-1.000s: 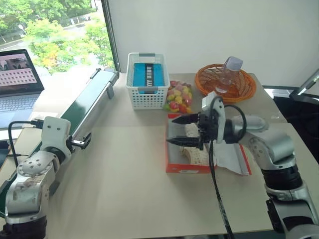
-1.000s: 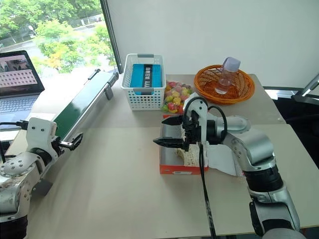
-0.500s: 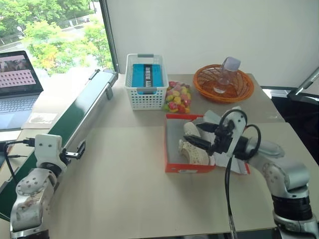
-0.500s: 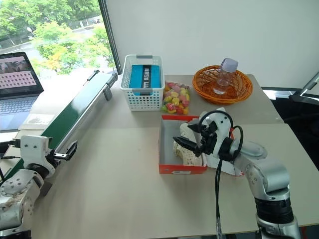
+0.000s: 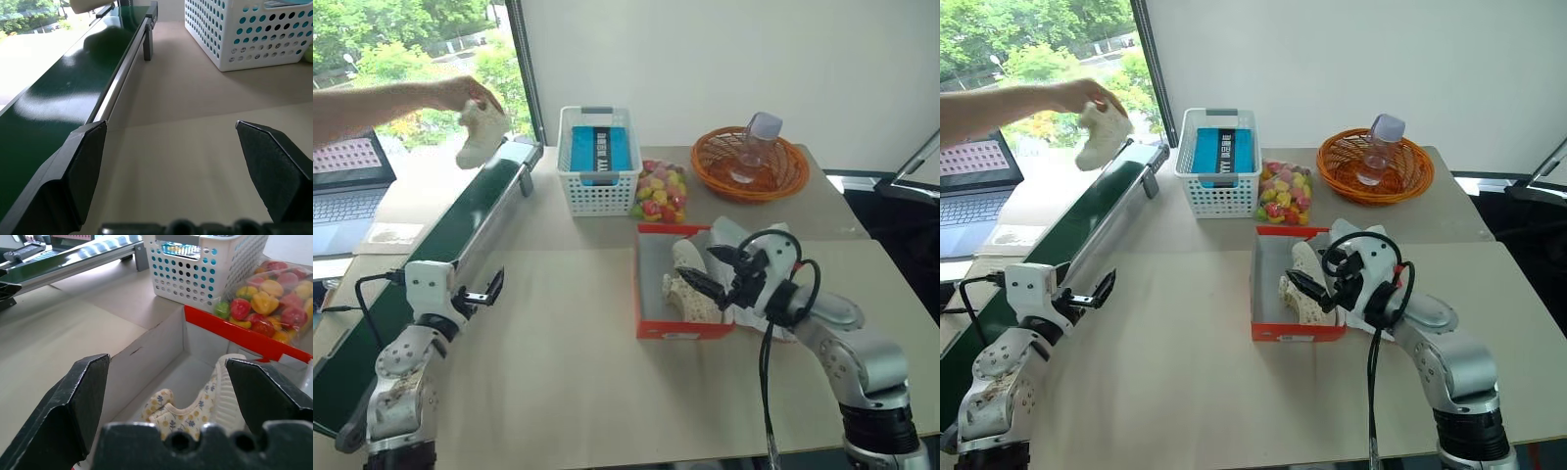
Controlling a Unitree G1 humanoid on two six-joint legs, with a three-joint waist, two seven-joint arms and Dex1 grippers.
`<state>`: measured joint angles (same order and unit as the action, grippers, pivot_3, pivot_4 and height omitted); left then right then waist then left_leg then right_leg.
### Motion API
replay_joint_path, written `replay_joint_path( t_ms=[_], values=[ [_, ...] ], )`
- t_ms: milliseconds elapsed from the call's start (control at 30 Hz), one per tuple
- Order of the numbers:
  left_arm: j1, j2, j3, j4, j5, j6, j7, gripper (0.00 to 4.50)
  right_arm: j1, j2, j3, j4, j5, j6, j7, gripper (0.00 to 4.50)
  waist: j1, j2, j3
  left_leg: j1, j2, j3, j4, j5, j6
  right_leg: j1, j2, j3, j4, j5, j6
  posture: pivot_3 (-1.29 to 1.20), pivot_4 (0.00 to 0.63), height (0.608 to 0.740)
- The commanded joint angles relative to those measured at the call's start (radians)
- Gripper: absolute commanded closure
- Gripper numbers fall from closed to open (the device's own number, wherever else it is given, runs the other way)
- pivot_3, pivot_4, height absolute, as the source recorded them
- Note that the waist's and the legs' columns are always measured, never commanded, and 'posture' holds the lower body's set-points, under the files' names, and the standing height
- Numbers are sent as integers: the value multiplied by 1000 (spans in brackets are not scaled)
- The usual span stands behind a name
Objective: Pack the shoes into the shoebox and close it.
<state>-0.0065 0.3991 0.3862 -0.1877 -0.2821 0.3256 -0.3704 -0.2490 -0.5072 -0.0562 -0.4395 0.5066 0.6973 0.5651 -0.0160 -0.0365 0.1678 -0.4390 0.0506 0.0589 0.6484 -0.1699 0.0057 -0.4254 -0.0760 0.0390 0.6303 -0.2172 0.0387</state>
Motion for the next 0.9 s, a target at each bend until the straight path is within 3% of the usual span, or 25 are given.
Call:
replay_joint_path(
  t_ms=[33, 433, 633, 900],
  values=[
    [-44, 21, 3, 24, -21, -29, -21, 0, -62, 32, 23, -21, 23, 4, -6, 39, 1, 0, 0, 0, 0, 0, 0, 0, 0, 0, 0, 0, 0, 0, 0, 0, 150, 740],
    [-194, 114, 3, 226, 27, -96, -22, 0, -215, 148, 132, 46, 21, 43, -35, 39, 3, 0, 0, 0, 0, 0, 0, 0, 0, 0, 0, 0, 0, 2, 3, 0, 150, 740],
    [-258, 263, 72, 363, 16, -101, -55, 0, -269, 196, 184, 74, 28, 41, -10, 39, -3, 0, 0, 0, 2, 0, -1, 0, 0, -2, 1, -2, 1, 2, 1, 0, 150, 740],
    [-330, 346, 84, 440, -3, -126, -113, 0, -282, 217, 201, 112, 8, 20, 2, 39, 5, -1, 0, -1, 1, 0, -1, 0, -1, -1, -1, -4, -1, 2, 1, 0, 150, 740]
  ],
)
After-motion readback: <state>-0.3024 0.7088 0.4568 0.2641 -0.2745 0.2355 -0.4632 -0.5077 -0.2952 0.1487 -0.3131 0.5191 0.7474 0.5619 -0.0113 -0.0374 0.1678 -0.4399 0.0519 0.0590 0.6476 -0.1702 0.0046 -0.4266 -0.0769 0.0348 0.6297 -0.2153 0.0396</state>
